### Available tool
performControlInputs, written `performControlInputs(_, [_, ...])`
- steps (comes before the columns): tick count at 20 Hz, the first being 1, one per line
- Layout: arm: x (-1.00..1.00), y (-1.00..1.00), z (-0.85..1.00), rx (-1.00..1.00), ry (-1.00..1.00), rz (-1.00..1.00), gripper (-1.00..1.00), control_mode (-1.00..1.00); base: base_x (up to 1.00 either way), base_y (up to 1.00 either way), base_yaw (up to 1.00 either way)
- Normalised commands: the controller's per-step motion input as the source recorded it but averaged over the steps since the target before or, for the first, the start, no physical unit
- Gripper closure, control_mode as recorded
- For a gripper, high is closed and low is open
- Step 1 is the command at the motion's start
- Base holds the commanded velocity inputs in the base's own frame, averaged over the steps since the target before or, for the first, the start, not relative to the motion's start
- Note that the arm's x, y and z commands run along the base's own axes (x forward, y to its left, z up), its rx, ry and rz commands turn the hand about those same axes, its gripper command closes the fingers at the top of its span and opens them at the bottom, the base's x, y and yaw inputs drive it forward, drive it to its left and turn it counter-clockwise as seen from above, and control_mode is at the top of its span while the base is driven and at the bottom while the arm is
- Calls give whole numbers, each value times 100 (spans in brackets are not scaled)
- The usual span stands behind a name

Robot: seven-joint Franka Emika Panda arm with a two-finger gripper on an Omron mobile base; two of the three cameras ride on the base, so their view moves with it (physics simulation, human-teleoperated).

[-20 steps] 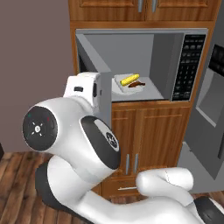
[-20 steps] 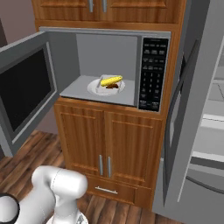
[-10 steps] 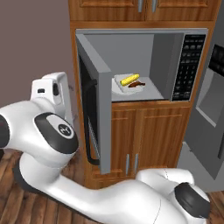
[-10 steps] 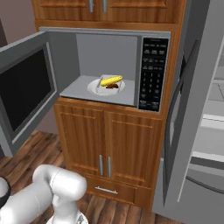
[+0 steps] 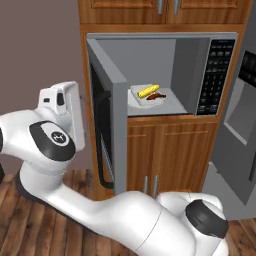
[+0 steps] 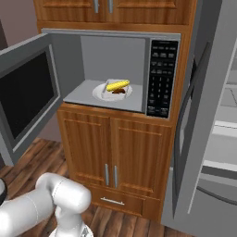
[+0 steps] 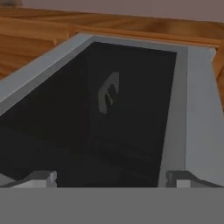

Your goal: Place the tupperware containing the chicken drumstick and corn meal in the microwave. Close the microwave door and press the start button to reheat the meal.

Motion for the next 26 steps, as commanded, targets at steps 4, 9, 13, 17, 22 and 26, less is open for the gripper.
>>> performControlInputs(4, [0, -91, -19, 0, -7, -12, -100, -100, 0, 0, 0])
performControlInputs(9, [0, -100, -15, 2, -14, -8, -100, -100, 0, 0, 0])
performControlInputs(13, [0, -100, -18, 7, -16, -5, -100, -100, 0, 0, 0])
performControlInputs(17, [19, -100, -14, 9, -9, -2, -100, -100, 0, 0, 0])
performControlInputs(22, [48, -100, -2, 11, -5, 0, -100, -100, 0, 0, 0])
performControlInputs(26, [77, -100, -2, 11, -1, 0, -100, -100, 0, 0, 0])
